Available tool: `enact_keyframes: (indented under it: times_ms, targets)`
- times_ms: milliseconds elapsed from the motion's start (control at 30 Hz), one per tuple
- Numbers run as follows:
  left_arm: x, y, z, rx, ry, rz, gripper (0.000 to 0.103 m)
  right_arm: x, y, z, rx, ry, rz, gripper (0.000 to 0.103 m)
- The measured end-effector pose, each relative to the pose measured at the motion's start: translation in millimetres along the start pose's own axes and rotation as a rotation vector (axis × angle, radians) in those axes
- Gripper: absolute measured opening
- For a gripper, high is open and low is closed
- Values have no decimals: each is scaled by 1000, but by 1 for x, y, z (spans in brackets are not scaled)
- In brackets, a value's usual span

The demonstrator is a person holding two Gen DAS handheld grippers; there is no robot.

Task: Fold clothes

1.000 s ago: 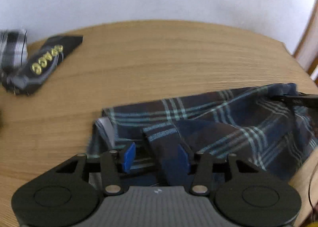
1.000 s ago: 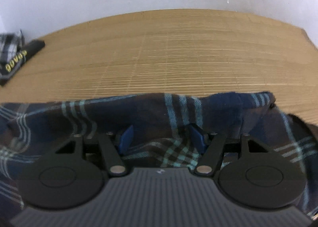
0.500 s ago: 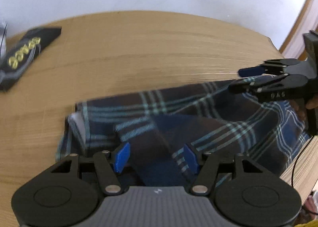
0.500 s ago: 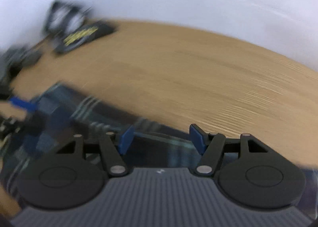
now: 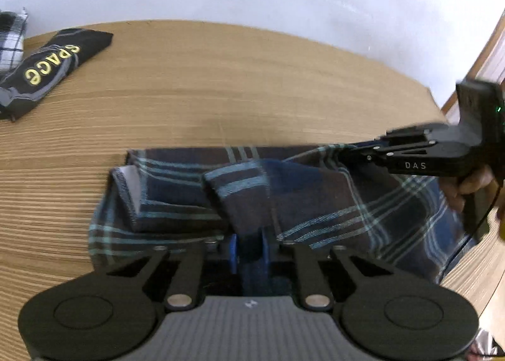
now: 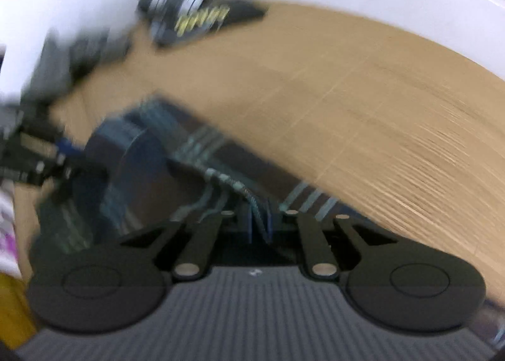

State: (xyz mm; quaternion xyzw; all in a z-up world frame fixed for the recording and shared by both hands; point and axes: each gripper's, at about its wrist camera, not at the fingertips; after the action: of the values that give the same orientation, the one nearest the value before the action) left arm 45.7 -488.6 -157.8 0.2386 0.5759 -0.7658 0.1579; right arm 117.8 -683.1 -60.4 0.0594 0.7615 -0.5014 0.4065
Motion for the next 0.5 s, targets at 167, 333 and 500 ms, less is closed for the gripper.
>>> enact_keyframes:
  times_ms: [167, 333, 500]
  targets:
    - [-1, 15, -9, -214, 70, -26, 17, 9, 29, 2, 136, 31, -8, 15]
    - [-17, -6, 0, -83, 107, 35, 22, 4, 27, -18, 253, 27, -1, 27]
    - [-35, 33, 26, 4, 221, 32, 30, 26, -35, -29, 441, 140, 195, 64]
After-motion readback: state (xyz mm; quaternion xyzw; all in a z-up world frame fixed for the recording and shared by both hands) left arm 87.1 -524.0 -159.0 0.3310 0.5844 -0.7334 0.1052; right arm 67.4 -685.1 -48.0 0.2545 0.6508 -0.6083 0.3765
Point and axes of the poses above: each gripper's, at about its wrist camera, not at the fingertips, and y roughly the way its jaws point, z to its right, x to its underside, and after that the axes turned 5 degrees about -y, right-handed
